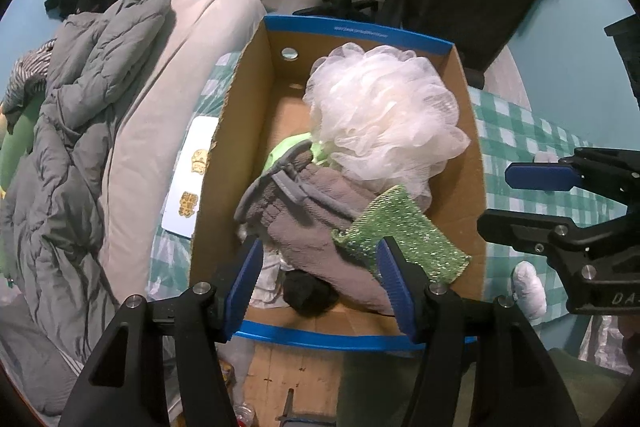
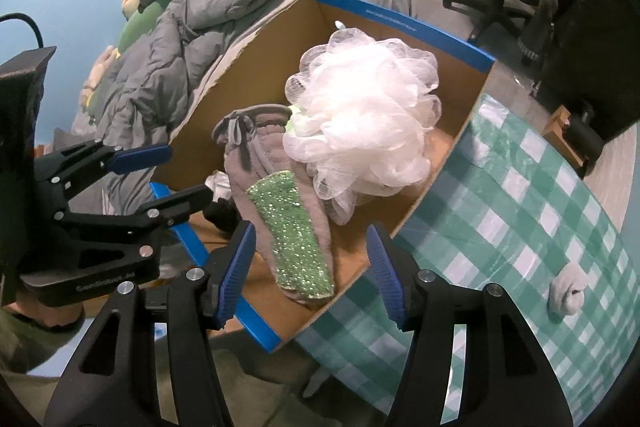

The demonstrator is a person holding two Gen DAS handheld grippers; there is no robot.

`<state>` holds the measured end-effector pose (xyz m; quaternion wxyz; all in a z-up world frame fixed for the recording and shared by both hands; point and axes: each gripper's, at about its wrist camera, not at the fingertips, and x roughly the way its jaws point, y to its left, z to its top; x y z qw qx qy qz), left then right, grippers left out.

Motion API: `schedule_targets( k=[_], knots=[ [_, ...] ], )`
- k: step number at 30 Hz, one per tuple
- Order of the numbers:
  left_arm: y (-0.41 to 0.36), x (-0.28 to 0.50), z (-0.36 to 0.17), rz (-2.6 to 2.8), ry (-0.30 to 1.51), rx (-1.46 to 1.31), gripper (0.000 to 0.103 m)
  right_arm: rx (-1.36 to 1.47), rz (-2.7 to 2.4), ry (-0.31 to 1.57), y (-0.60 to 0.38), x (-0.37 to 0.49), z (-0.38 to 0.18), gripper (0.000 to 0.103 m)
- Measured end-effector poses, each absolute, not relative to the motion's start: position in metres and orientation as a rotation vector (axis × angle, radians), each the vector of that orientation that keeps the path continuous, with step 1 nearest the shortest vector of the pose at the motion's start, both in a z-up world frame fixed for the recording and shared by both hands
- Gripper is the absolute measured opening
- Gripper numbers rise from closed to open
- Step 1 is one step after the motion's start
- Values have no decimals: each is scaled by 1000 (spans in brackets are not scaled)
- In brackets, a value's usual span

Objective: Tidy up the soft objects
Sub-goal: 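Withdraw both open tools from the box back over the table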

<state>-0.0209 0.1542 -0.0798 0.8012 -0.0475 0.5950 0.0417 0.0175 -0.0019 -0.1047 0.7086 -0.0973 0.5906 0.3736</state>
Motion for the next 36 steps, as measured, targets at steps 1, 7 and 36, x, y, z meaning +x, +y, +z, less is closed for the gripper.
schedule_targets(
  k=[1,7,36],
  knots=[
    [153,-21,-79,89,1275,-100,61,-216,828,1311,-4,18,-104,59],
    [141,-21,-75,81,1270,-94,61,-214,799,1287,-20,21,-97,66],
    [22,17,-67,-87,1268,6,61,-143,587,1294,-159,57,-95,68]
  ],
)
